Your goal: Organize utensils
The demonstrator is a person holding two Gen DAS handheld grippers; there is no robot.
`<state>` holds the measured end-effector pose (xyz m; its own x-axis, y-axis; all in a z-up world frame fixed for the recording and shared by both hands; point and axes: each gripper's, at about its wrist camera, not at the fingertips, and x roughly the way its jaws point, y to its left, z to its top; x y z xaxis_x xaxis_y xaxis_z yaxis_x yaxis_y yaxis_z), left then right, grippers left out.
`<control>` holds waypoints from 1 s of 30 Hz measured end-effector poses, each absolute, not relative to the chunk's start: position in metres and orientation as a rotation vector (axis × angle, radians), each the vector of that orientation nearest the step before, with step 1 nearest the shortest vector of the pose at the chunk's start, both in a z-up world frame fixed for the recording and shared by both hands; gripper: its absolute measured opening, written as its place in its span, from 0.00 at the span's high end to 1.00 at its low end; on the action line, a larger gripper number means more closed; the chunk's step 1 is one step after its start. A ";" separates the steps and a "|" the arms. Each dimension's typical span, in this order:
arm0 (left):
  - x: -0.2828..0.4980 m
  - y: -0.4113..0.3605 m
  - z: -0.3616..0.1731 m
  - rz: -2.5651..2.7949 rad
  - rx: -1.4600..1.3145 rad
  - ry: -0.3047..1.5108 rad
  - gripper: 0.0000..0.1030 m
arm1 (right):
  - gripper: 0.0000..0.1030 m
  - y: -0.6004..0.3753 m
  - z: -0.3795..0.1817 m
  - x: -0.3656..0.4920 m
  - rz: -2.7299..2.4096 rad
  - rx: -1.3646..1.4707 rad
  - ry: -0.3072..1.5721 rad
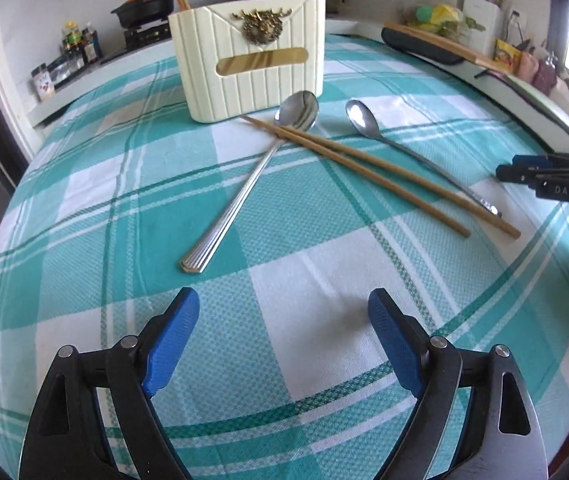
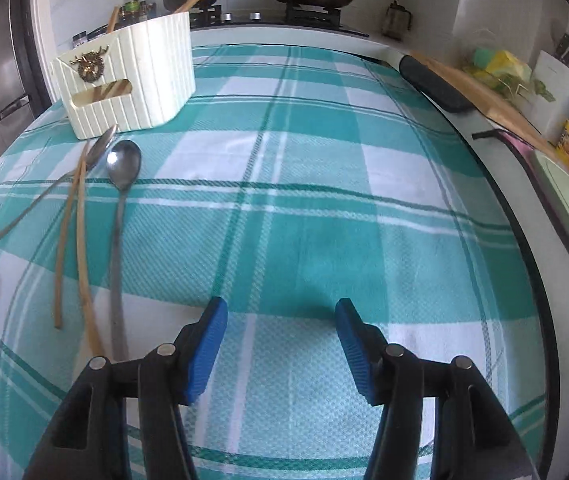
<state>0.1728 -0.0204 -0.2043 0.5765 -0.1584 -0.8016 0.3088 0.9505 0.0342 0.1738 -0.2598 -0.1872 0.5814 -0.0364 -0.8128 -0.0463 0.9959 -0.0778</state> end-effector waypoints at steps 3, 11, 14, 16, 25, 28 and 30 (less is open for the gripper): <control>0.175 -0.016 -0.205 -0.276 0.143 0.922 0.12 | 0.43 -0.264 -0.189 0.169 -0.011 -0.076 0.922; 0.177 -0.013 -0.211 -0.261 0.131 0.948 0.01 | 0.42 -0.265 -0.190 0.169 -0.015 -0.064 0.909; 0.178 -0.013 -0.211 -0.261 0.128 0.950 0.01 | 0.42 -0.265 -0.190 0.169 -0.015 -0.064 0.909; 0.178 -0.013 -0.211 -0.261 0.128 0.950 0.01 | 0.42 -0.265 -0.190 0.169 -0.015 -0.064 0.909; 0.178 -0.013 -0.211 -0.261 0.128 0.950 0.00 | 0.42 -0.265 -0.190 0.169 -0.015 -0.064 0.909; 0.178 -0.013 -0.211 -0.261 0.128 0.950 0.00 | 0.41 -0.265 -0.190 0.169 -0.015 -0.064 0.909; 0.178 -0.013 -0.211 -0.261 0.128 0.950 0.00 | 0.41 -0.265 -0.190 0.169 -0.015 -0.064 0.909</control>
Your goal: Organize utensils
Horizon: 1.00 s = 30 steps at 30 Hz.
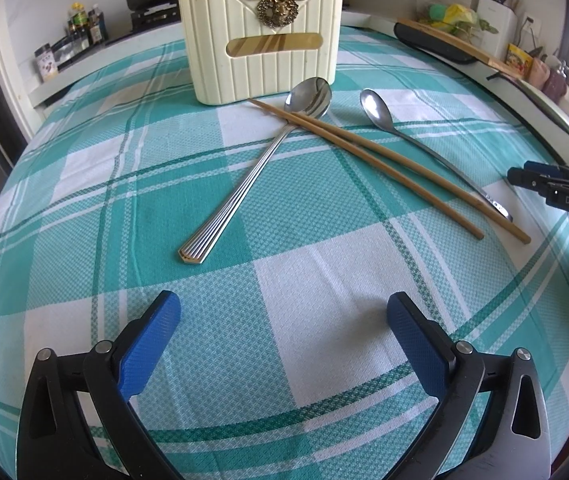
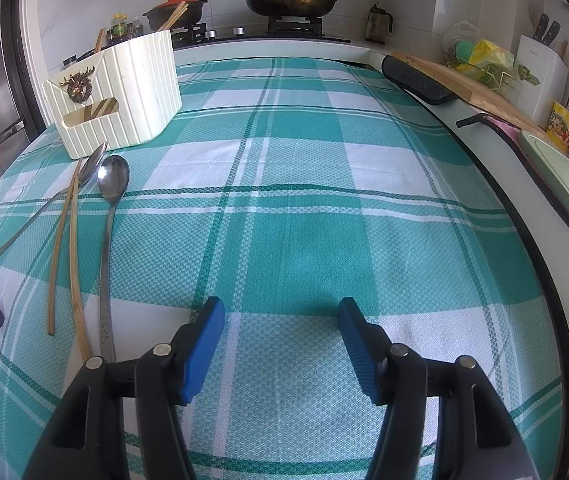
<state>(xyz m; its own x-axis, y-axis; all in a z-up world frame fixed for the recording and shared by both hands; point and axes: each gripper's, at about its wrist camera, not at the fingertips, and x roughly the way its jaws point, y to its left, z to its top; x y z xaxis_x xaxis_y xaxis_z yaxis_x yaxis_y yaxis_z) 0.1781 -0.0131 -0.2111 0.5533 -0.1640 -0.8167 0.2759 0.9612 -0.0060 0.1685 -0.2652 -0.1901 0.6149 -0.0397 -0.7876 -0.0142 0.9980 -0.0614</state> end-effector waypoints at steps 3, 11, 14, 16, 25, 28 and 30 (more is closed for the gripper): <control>0.178 -0.013 -0.211 -0.260 0.128 0.950 0.00 | 0.41 -0.265 -0.190 0.168 -0.015 -0.064 0.908; 0.179 -0.013 -0.211 -0.260 0.126 0.950 0.00 | 0.41 -0.266 -0.190 0.168 -0.015 -0.063 0.908; 0.179 -0.013 -0.211 -0.259 0.126 0.950 0.00 | 0.41 -0.266 -0.190 0.168 -0.015 -0.064 0.908; 0.179 -0.013 -0.211 -0.260 0.126 0.950 0.00 | 0.41 -0.266 -0.190 0.168 -0.015 -0.064 0.908; 0.179 -0.012 -0.211 -0.262 0.122 0.952 0.00 | 0.41 -0.266 -0.190 0.168 -0.015 -0.064 0.908; 0.179 -0.012 -0.211 -0.263 0.121 0.952 0.01 | 0.41 -0.266 -0.190 0.168 -0.015 -0.063 0.908; 0.179 -0.012 -0.211 -0.263 0.120 0.952 0.00 | 0.41 -0.266 -0.190 0.168 -0.014 -0.063 0.908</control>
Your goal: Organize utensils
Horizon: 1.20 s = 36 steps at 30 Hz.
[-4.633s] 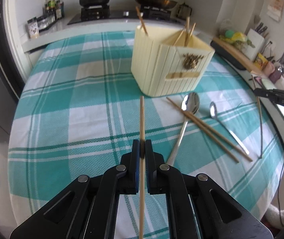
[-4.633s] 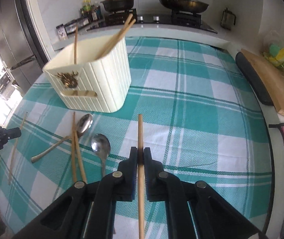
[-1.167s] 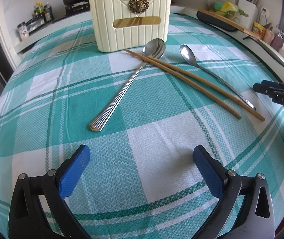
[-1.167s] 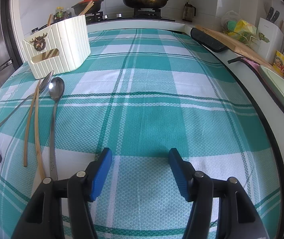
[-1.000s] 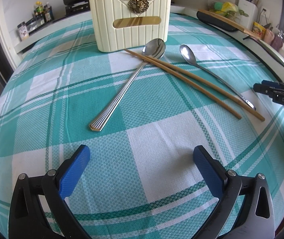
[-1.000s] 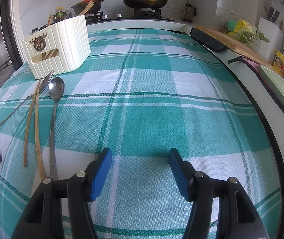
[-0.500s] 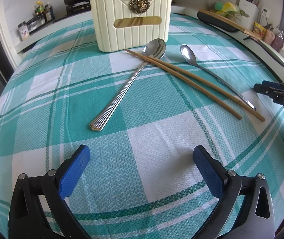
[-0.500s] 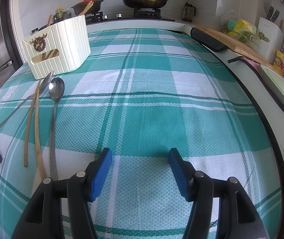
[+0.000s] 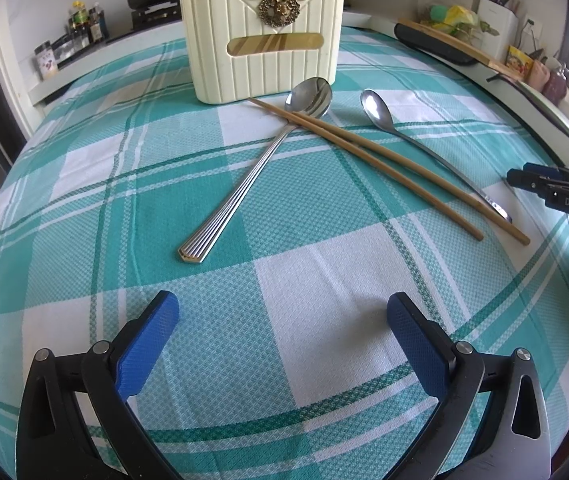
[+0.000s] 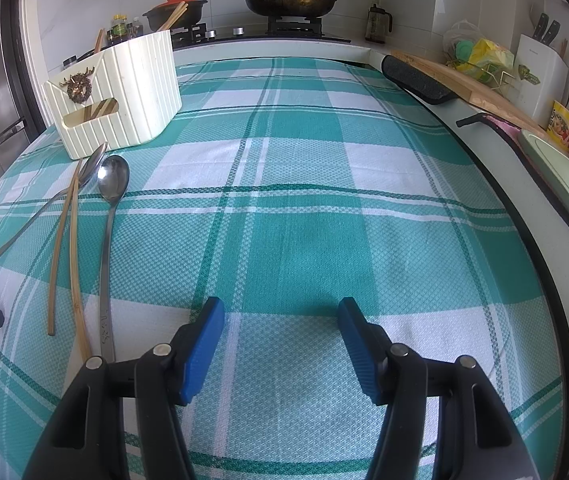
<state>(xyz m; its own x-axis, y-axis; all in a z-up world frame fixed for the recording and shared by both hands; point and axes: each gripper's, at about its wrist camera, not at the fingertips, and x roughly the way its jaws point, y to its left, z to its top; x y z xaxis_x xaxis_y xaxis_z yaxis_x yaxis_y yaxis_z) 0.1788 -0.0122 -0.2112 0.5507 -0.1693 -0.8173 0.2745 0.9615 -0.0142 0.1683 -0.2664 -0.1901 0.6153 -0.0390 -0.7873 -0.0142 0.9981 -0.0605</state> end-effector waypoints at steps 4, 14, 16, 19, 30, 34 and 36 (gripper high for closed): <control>0.179 -0.013 -0.211 -0.263 0.119 0.952 0.00 | 0.41 -0.267 -0.190 0.168 -0.013 -0.062 0.908; 0.179 -0.012 -0.210 -0.267 0.111 0.952 0.00 | 0.40 -0.218 -0.168 0.185 0.100 -0.094 0.952; 0.179 -0.012 -0.210 -0.267 0.111 0.952 0.00 | 0.40 -0.189 -0.164 0.194 0.153 -0.157 0.946; 0.179 -0.012 -0.210 -0.267 0.111 0.952 0.00 | 0.42 -0.159 -0.169 0.216 0.200 -0.218 0.943; 0.179 -0.013 -0.210 -0.265 0.113 0.952 0.00 | 0.43 -0.129 -0.198 0.273 0.270 -0.220 0.957; 0.179 -0.013 -0.211 -0.265 0.113 0.952 0.00 | 0.65 -0.133 -0.195 0.282 0.248 -0.198 0.952; 0.179 -0.013 -0.211 -0.265 0.113 0.952 0.00 | 0.65 -0.140 -0.194 0.281 0.233 -0.184 0.953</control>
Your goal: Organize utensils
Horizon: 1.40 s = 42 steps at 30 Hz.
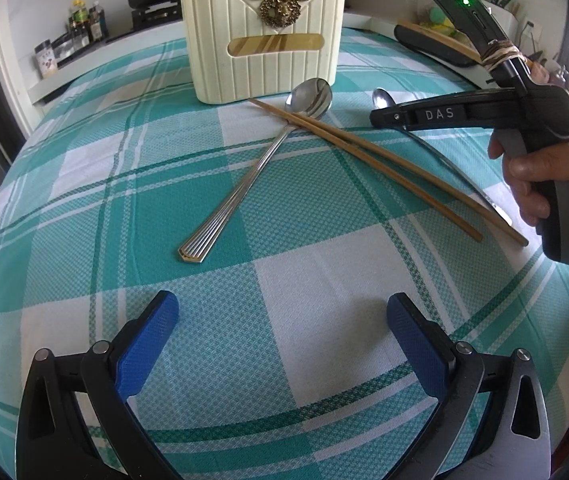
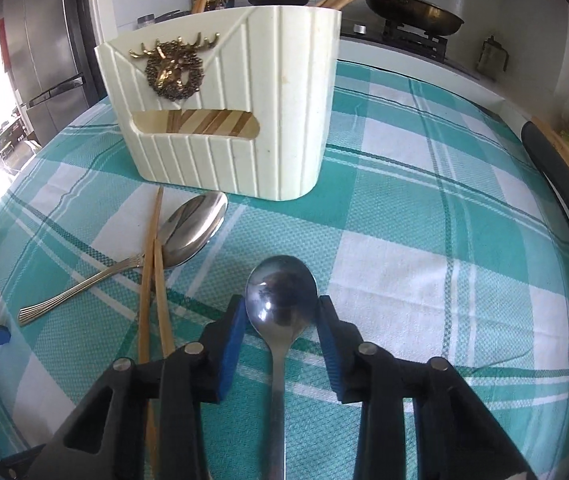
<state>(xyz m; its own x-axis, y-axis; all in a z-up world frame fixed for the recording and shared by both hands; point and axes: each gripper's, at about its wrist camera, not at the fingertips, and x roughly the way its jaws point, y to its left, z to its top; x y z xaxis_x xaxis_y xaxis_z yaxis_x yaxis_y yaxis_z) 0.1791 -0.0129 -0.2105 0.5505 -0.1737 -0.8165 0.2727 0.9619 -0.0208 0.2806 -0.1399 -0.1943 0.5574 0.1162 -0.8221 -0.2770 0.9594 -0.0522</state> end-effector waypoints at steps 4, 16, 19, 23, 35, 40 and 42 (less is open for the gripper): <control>0.179 -0.013 -0.210 -0.264 0.113 0.952 0.00 | 0.65 -0.157 -0.192 0.268 0.220 -0.193 0.957; 0.217 -0.073 -0.187 -0.228 0.013 0.956 0.01 | 0.65 -0.203 -0.187 0.219 0.171 -0.170 0.976; 0.231 -0.088 -0.200 -0.152 0.042 0.986 0.02 | 0.65 -0.206 -0.187 0.213 0.166 -0.163 0.967; 0.234 -0.096 -0.212 -0.084 0.075 0.996 0.03 | 0.65 -0.210 -0.187 0.208 0.165 -0.155 0.953; 0.209 -0.104 -0.203 -0.157 0.190 0.926 0.88 | 0.65 -0.215 -0.188 0.199 0.144 -0.124 0.920; 0.198 -0.089 -0.200 -0.175 0.180 0.923 0.92 | 0.65 -0.217 -0.188 0.196 0.143 -0.127 0.923; 0.191 -0.078 -0.198 -0.179 0.176 0.926 0.96 | 0.65 -0.219 -0.187 0.195 0.141 -0.124 0.925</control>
<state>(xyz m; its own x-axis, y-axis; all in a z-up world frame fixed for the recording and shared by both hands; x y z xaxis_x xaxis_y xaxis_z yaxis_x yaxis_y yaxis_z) 0.1910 -0.0778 -0.1981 0.5883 -0.0776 -0.8049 0.2284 0.9708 0.0734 0.1946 -0.2190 -0.1873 0.5936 0.0674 -0.8019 -0.1740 0.9837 -0.0462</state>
